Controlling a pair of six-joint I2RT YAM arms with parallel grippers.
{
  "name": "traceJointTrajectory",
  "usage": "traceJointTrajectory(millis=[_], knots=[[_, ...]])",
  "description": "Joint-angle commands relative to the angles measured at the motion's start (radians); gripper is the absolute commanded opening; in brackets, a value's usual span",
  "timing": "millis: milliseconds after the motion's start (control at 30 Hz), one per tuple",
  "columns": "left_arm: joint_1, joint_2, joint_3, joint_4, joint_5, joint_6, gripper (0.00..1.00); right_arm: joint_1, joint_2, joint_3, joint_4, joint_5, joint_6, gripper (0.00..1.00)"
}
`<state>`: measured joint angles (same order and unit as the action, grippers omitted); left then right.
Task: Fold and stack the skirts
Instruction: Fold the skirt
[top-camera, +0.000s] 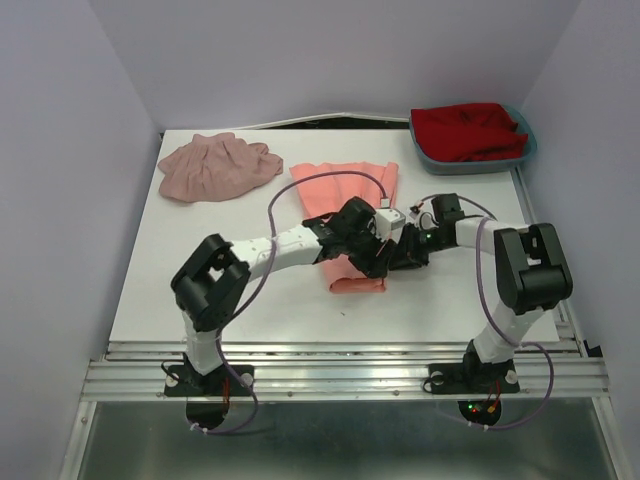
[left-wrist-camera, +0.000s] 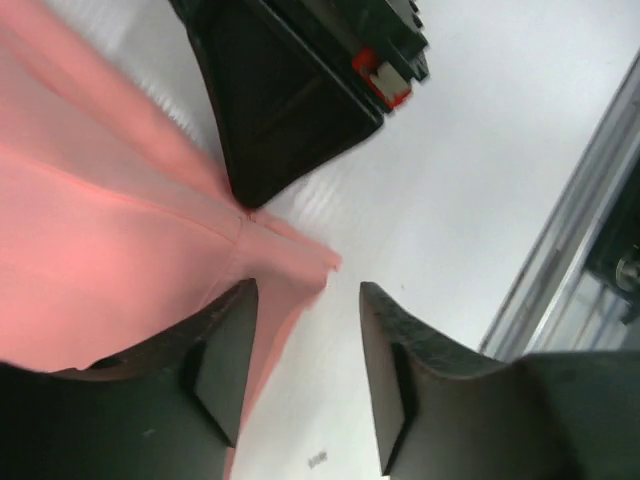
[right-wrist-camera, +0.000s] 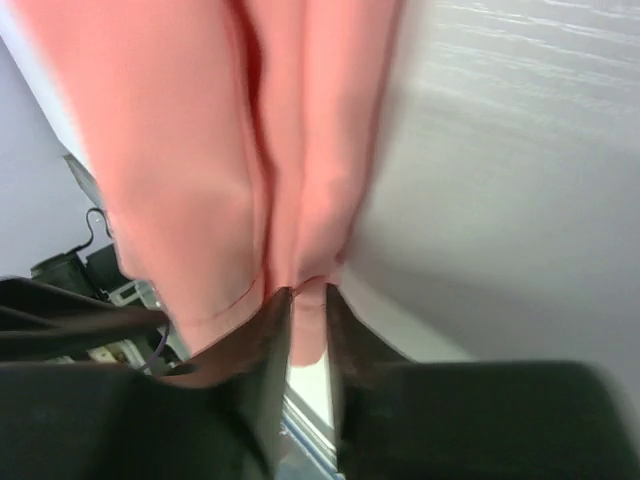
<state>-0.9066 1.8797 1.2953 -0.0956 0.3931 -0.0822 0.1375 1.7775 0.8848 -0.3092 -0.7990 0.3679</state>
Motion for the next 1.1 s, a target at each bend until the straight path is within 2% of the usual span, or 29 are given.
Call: traceJointTrajectory(millis=[0,33,100,200,233,267,400,600,733,867,1033,1067], knots=[[0.026,-0.272,-0.019,-0.079,-0.033,0.122,0.69,-0.016,-0.122,0.123,-0.157,0.087,-0.104,0.36],[0.038,-0.306,-0.036,-0.087,-0.028,0.13,0.72,-0.016,-0.138,0.144,-0.184,0.116,-0.137,0.46],[0.099,-0.39,-0.099,-0.093,0.033,0.147,0.78,-0.025,-0.184,0.204,-0.238,0.164,-0.161,0.56],[0.216,-0.433,-0.174,-0.078,0.151,0.113,0.79,-0.026,-0.23,0.264,-0.243,0.15,-0.196,0.6],[0.245,-0.433,-0.216,-0.055,0.197,0.092,0.77,-0.026,-0.231,0.276,-0.24,0.132,-0.192,0.6],[0.294,-0.429,-0.235,-0.003,0.287,0.066,0.7,-0.026,-0.228,0.284,-0.216,0.104,-0.181,0.59],[0.322,-0.367,-0.287,0.129,0.407,-0.034,0.61,0.002,-0.121,0.316,-0.125,-0.064,-0.068,0.54],[0.333,-0.193,-0.289,0.27,0.509,-0.162,0.51,0.105,-0.014,0.269,0.117,-0.175,0.094,0.49],[0.397,-0.059,-0.294,0.258,0.521,-0.198,0.47,0.105,0.089,0.204,0.122,-0.161,0.056,0.42],[0.481,0.025,-0.335,0.252,0.501,-0.218,0.42,0.105,0.138,0.122,0.071,-0.045,0.008,0.38],[0.462,-0.01,-0.344,0.189,0.497,-0.147,0.4,0.105,0.149,0.098,0.024,0.038,-0.038,0.37],[0.453,-0.037,-0.356,0.189,0.494,-0.137,0.4,0.105,0.146,0.105,0.001,0.053,-0.047,0.34]])
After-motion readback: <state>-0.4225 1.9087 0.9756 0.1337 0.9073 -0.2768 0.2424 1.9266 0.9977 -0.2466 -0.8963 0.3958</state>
